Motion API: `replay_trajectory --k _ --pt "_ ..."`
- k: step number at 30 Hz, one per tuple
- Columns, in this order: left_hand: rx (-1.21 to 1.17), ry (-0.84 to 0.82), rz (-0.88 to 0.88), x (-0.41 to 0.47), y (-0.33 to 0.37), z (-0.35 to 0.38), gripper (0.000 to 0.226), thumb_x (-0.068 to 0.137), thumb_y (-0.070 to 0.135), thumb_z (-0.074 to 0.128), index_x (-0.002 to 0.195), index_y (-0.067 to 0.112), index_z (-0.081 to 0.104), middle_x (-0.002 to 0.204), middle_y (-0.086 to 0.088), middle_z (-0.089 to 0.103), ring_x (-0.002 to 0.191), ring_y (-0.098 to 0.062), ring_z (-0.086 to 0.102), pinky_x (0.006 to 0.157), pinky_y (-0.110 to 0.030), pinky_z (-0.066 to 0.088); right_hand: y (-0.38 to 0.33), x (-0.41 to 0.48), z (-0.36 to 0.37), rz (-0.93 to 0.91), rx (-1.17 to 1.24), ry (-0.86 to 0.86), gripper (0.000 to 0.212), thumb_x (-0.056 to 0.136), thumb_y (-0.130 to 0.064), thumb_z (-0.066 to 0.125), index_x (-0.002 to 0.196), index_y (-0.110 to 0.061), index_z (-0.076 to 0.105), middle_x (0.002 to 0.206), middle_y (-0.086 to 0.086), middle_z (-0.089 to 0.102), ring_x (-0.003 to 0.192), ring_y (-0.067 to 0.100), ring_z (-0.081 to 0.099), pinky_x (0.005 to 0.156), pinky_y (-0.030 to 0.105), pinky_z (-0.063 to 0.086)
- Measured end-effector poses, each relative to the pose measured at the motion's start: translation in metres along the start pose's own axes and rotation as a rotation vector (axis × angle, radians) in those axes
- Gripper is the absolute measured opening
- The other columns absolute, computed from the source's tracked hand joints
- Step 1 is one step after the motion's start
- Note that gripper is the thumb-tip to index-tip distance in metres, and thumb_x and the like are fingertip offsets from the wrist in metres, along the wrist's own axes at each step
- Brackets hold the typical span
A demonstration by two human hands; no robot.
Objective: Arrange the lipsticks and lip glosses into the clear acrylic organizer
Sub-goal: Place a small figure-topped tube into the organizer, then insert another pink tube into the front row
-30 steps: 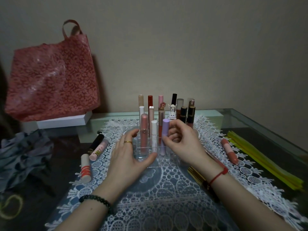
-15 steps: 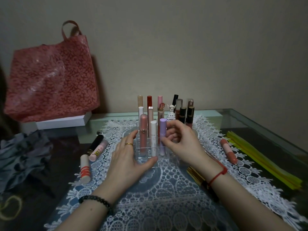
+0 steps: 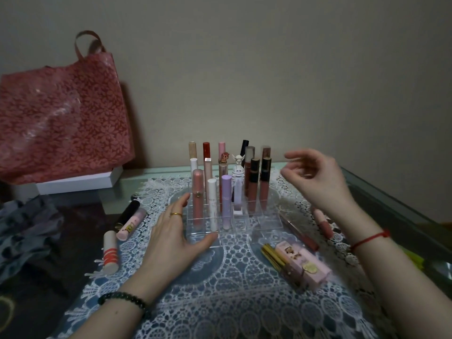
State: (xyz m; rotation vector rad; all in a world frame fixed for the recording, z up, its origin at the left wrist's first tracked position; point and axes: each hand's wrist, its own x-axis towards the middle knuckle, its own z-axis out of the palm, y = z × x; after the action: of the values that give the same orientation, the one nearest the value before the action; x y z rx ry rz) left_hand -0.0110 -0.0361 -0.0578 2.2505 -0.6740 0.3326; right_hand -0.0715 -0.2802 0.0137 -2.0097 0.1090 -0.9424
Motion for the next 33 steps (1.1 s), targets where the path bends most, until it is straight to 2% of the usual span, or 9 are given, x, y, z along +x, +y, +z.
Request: replay_trajectory --k 5,9,12,15,18,21,27,30,33 --pt "0.001 0.004 0.002 0.000 0.000 0.001 0.095 0.062 0.055 0.069 0.139 0.030 0.021 0.140 0.005 0.037 0.124 -0.015 0.040 0.104 -0.042 0.036 0.041 -0.003 -0.025 0.112 -0.311 0.027 0.028 0.074 -0.011 0.070 0.101 -0.012 0.061 0.081 0.004 0.062 0.069 0.016 0.056 0.063 0.022 0.043" --pt "-0.044 -0.004 -0.001 0.001 0.000 0.002 0.093 0.060 0.055 0.070 0.137 0.033 0.023 0.138 0.006 0.040 0.120 -0.015 0.044 0.100 -0.045 0.040 0.068 -0.013 -0.029 0.251 -0.414 -0.051 0.033 0.075 -0.017 0.071 0.106 -0.013 0.058 0.091 0.004 0.061 0.078 0.018 0.056 0.072 0.032 0.047" --pt "-0.050 -0.012 0.000 0.002 -0.002 0.002 0.094 0.060 0.056 0.070 0.138 0.033 0.022 0.138 0.006 0.041 0.120 -0.015 0.045 0.101 -0.045 0.040 0.078 -0.015 -0.029 0.303 -0.458 -0.106 0.036 0.075 -0.019 0.070 0.109 -0.015 0.057 0.093 0.004 0.059 0.080 0.017 0.054 0.068 0.025 0.041" --pt "-0.051 -0.013 0.007 0.002 -0.002 0.003 0.094 0.061 0.054 0.071 0.138 0.034 0.022 0.137 0.006 0.041 0.120 -0.015 0.045 0.101 -0.044 0.040 0.083 -0.018 -0.029 0.325 -0.483 -0.131 0.038 0.076 -0.018 0.070 0.111 -0.015 0.055 0.097 0.005 0.060 0.077 0.015 0.054 0.054 0.018 0.038" --pt "-0.048 -0.011 0.012 0.002 -0.003 0.003 0.093 0.061 0.054 0.071 0.138 0.033 0.022 0.137 0.006 0.041 0.120 -0.015 0.044 0.101 -0.044 0.040 0.085 -0.020 -0.027 0.301 -0.520 -0.122 0.034 0.078 -0.017 0.067 0.110 -0.013 0.056 0.080 -0.002 0.056 0.065 0.006 0.049 0.051 0.016 0.035" --pt "-0.052 -0.012 0.013 0.002 -0.003 0.004 0.092 0.062 0.052 0.072 0.136 0.035 0.021 0.137 0.006 0.042 0.120 -0.015 0.045 0.100 -0.044 0.041 0.086 -0.020 -0.026 0.298 -0.505 -0.104 0.029 0.081 -0.019 0.064 0.108 -0.012 0.056 0.068 -0.009 0.048 0.061 0.001 0.045 0.049 0.016 0.035" --pt "-0.059 -0.001 0.023 0.001 -0.002 0.005 0.090 0.063 0.049 0.072 0.135 0.038 0.021 0.137 0.007 0.041 0.119 -0.014 0.045 0.100 -0.043 0.040 0.083 -0.020 -0.027 0.301 -0.402 -0.057 0.027 0.079 -0.020 0.067 0.104 -0.011 0.060 0.069 -0.002 0.056 0.059 0.008 0.051 0.048 0.018 0.037" --pt "-0.059 -0.002 0.022 0.001 -0.001 0.004 0.090 0.064 0.048 0.073 0.136 0.036 0.021 0.137 0.006 0.041 0.119 -0.015 0.045 0.100 -0.043 0.040 0.076 -0.019 -0.028 0.300 -0.299 -0.015 0.026 0.079 -0.018 0.067 0.104 -0.012 0.061 0.075 0.000 0.058 0.059 0.008 0.052 0.048 0.016 0.039" --pt "-0.050 -0.003 0.019 0.001 -0.001 0.005 0.091 0.065 0.048 0.073 0.137 0.033 0.020 0.138 0.004 0.040 0.119 -0.016 0.044 0.101 -0.043 0.040 0.064 -0.019 -0.027 0.288 -0.160 -0.010 0.031 0.077 -0.006 0.066 0.107 -0.013 0.062 0.084 0.001 0.060 0.064 0.015 0.056 0.056 0.022 0.049"
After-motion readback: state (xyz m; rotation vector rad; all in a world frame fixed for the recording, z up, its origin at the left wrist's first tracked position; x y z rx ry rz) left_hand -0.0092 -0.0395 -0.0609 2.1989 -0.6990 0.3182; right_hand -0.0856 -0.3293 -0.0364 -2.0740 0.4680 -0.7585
